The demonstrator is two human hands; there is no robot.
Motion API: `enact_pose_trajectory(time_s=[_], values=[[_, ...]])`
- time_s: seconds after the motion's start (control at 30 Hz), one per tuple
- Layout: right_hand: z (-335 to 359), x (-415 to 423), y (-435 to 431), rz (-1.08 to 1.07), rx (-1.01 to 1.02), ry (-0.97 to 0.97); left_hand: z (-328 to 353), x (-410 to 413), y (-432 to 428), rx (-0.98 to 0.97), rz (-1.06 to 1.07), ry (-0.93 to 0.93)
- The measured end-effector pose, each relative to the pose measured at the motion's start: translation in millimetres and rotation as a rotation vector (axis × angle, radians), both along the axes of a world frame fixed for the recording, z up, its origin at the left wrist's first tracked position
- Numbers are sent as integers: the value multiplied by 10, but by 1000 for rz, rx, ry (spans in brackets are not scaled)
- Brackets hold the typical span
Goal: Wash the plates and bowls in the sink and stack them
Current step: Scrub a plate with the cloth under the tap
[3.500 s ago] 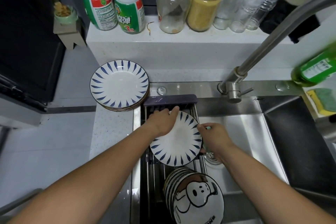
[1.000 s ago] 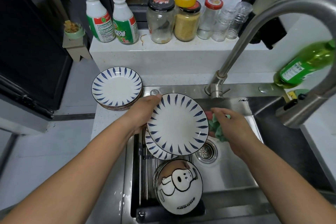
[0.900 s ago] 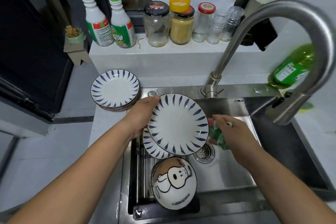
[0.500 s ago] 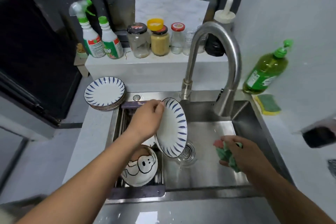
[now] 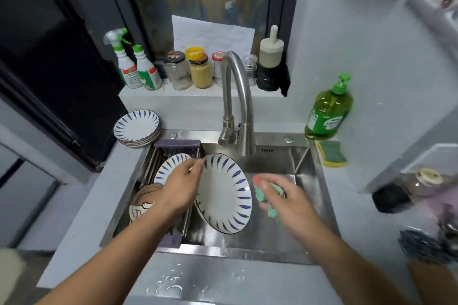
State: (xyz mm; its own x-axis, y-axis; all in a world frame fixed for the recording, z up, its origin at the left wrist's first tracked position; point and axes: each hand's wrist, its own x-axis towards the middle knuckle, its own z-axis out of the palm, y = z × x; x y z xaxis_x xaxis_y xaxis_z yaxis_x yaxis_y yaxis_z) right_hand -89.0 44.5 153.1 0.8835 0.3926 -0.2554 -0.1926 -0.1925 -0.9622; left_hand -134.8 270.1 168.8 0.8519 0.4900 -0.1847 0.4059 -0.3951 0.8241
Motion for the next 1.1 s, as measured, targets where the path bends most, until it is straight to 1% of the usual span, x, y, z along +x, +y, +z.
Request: enact_pose_trajectory(time_s=[0.07, 0.13, 0.17, 0.2, 0.23, 0.27, 0.33, 0.4, 0.43, 0.53, 0.67, 0.73, 0.83, 0.9, 0.97, 1.0, 1.1], values=[[-9, -56, 90, 155, -87, -199, 6, -149, -124, -144, 77, 7], [-8, -106, 217, 385, -211, -401, 3, -299, -251, -296, 135, -9], [-20, -111, 263, 516, -340, -524, -2, -354, -297, -356, 154, -29], [-10, -122, 277, 630, -512, -638, -14, -403, -330, -405, 181, -58], [-30, -125, 248, 706, -677, -725, -11, -449, -344, -444, 219, -81], [-16, -143, 198, 745, -787, -777, -14, -485, -339, -481, 262, -107], [9, -216, 122, 746, -883, -771, -26, -529, -297, -510, 307, -162], [38, -260, 192, 728, -904, -762, 4, -568, -330, -486, 310, -198], [61, -262, 296, 722, -877, -771, 25, -580, -366, -479, 303, -212], [163, -293, 651, 756, -703, -851, 133, -592, -426, -497, 255, -304], [528, -447, 622, 1027, -503, -983, 355, -605, -161, -552, 315, -377], [680, -498, 523, 1107, -475, -1045, 465, -617, -129, -585, 335, -368], [750, -422, 665, 1101, -609, -1155, 476, -625, -93, -634, 314, -393], [790, -262, 801, 990, -709, -1202, 501, -666, -66, -591, 292, -409], [851, -67, 803, 893, -810, -1183, 537, -704, -17, -538, 287, -404], [862, 1, 755, 872, -861, -1168, 569, -714, 7, -532, 288, -432], [791, -109, 554, 867, -963, -1087, 623, -697, 118, -496, 313, -469]])
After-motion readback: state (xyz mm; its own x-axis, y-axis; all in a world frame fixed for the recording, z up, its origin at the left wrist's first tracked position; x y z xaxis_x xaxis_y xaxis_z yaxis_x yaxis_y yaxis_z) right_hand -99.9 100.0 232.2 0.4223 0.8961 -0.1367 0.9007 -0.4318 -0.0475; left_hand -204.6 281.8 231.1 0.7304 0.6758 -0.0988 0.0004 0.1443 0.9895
